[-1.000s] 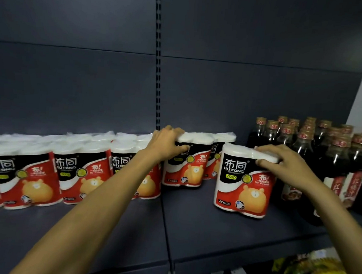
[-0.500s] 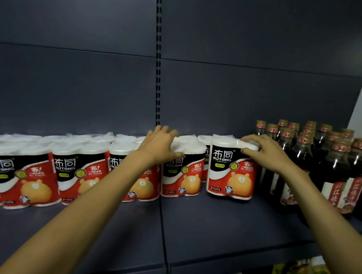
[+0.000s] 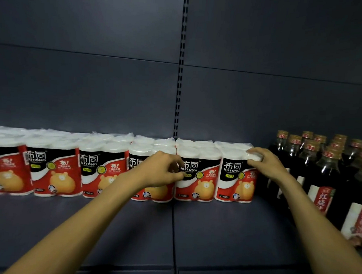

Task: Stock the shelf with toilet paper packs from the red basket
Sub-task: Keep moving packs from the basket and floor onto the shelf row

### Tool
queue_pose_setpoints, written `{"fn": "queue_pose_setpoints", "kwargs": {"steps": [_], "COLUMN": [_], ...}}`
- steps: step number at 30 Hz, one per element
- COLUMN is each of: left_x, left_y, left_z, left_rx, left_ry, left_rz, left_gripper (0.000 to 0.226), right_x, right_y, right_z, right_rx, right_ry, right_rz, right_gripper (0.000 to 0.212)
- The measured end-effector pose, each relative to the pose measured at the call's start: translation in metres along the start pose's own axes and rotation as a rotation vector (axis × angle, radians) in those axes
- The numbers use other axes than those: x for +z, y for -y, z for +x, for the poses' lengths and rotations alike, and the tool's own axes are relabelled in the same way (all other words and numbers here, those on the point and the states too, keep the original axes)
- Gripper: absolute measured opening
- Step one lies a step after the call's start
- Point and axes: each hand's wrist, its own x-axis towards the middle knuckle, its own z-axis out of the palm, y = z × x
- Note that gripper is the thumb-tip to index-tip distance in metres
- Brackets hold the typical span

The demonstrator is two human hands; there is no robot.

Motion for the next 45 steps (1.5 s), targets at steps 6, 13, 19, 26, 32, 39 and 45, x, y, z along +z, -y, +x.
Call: {"fn": "queue_pose_setpoints", "kwargs": {"steps": [6, 13, 19, 26, 32, 39, 45], "left_x": [0.005, -0.001, -0.017, -0.064, -0.126, -0.178, -0.188], "left_y": [0.010, 0.021, 0.038, 0.081, 0.151, 0.214, 0.240], "left_z": [-0.012, -0.027, -0.060, -0.175, -0.343, -0.553, -0.701], "left_rx": [-0.036, -0.115, -0.189, -0.283, -0.468, -0.832, -1.139], "left_ry": [0.015, 0.054, 0.033, -0.014, -0.033, -0.156, -0.238], "left_rz": [0.012, 0.049, 0.063, 0.098, 0.164, 0.183, 0.195], "left_gripper": [0.031, 0.033, 0.042, 0.040, 0.048, 0.045, 0.045], "right_x": [0.001, -0.004, 0.018, 0.123, 0.250, 0.396, 0.508], "right_y": [0.001, 0.040, 0.116, 0.216, 0.328, 0.483, 0.573], "right_z": [-0.003, -0.037, -0.084, -0.153, -0.221, -0.325, -0.418], "right_rx": [0.000, -0.082, -0.233, -0.420, -0.583, -0.837, -1.043], "right_ry": [0.005, -0.067, 0.020, 0.274, 0.469, 0.713, 0.875], "right_rz": [-0.054, -0.254, -0.272, -0.264, -0.186, -0.009, 0.043], "right_gripper": [0.042, 0.057, 0.052, 0.059, 0.063, 0.052, 0.053]}}
